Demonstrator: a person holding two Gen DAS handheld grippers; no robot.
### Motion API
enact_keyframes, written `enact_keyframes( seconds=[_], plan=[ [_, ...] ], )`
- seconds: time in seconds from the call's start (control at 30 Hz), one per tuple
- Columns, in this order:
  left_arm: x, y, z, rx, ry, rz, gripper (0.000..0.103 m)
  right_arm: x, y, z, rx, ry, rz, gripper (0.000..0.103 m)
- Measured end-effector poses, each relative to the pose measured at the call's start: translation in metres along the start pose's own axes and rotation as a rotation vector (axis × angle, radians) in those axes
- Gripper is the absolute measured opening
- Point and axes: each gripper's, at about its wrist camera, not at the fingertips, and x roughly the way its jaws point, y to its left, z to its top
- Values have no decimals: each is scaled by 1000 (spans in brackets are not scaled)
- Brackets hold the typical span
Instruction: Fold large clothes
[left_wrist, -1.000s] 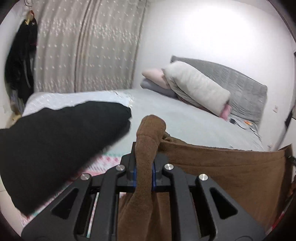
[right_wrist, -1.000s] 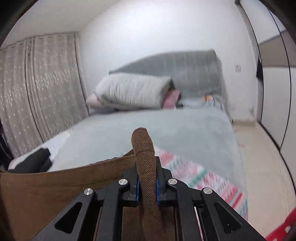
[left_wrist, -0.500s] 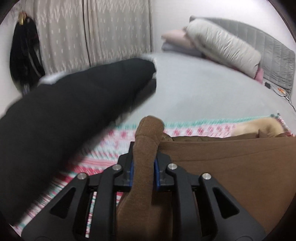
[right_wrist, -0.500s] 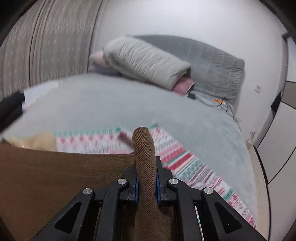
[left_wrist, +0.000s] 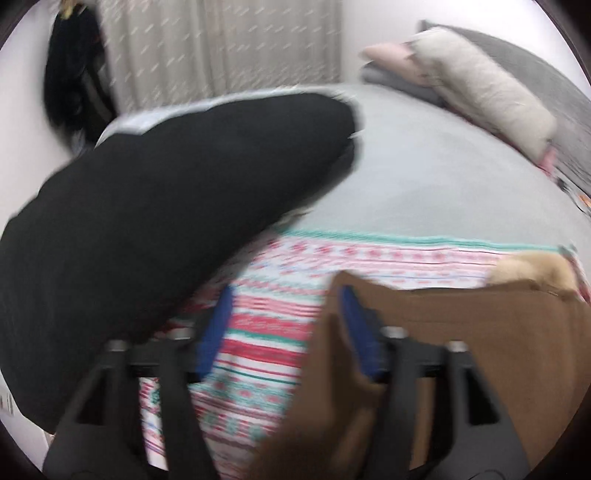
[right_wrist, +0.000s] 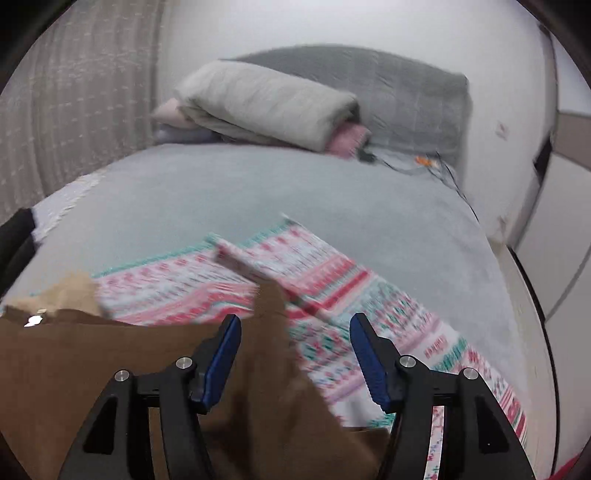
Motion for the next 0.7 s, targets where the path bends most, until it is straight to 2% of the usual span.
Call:
enact_keyframes(
  seconds=[0.07, 0.17, 0.2, 0.27, 0.37, 0.43, 0.5, 0.53, 0.63, 0.67, 0.7],
  plan=[
    [-18, -38, -5, 76, -22, -88, 79, -18, 33, 6, -43, 2, 113, 65],
    [-24, -86, -15, 186, 4, -197, 85, -36, 86, 5, -134, 31, 276, 69],
    [-23, -98, -21, 213, 20, -218, 85, -39, 107, -1, -180, 46, 325, 69],
    [-7, -112, -33, 239, 73, -208, 86, -35, 133, -14, -249, 68, 355, 69],
    [14, -101, -42, 242, 104, -173, 87, -14, 137, -34, -289, 113, 306, 69],
    [18, -84, -38, 225, 104, -142, 87, 8, 110, -41, -220, 151, 312, 69],
    [20, -62, -35, 239, 86, -37, 87, 21, 73, -39, -124, 180, 309, 69],
    [27, -49, -33, 253, 93, 19, 87, 30, 51, -35, -101, 194, 232, 69],
    [43, -8, -28, 168, 163, 52, 87, 47, -1, -33, -59, 231, 118, 69],
    [43, 1, -26, 154, 162, 65, 87, 52, -20, -34, -38, 252, 28, 69],
    [41, 8, -24, 161, 155, 103, 87, 56, -40, -35, 6, 273, 1, 71]
  ],
)
